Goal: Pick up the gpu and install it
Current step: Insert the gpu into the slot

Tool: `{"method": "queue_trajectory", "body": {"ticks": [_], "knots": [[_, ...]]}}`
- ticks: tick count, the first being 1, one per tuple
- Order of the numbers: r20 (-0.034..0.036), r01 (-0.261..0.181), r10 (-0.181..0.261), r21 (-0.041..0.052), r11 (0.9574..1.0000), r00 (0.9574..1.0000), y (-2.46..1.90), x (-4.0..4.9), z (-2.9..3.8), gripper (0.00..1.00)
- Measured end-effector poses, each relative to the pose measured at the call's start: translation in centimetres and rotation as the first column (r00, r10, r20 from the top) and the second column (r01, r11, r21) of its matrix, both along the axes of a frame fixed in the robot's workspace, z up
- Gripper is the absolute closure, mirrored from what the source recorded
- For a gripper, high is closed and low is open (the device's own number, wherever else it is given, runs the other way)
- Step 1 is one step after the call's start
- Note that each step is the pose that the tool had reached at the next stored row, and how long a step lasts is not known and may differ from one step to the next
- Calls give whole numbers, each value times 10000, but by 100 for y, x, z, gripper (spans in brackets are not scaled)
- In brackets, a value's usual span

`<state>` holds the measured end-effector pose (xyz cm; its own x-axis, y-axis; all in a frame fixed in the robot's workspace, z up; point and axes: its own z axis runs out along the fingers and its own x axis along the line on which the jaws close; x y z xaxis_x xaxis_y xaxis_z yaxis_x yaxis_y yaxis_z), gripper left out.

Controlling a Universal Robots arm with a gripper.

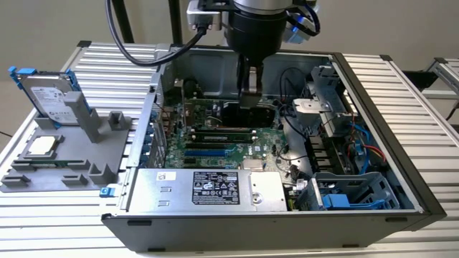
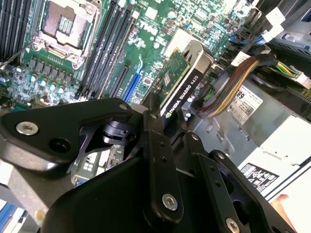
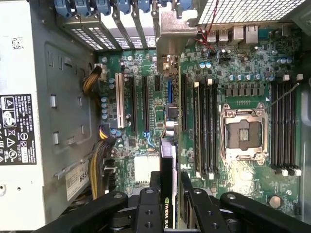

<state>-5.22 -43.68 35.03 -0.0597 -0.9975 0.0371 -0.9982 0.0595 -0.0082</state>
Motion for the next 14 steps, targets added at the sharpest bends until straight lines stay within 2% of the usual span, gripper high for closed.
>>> {"method": "queue_trajectory", "body": {"ticks": [14], "knots": [[-2,0,0,-1,10000,10000,0,-5,-13,100]]}}
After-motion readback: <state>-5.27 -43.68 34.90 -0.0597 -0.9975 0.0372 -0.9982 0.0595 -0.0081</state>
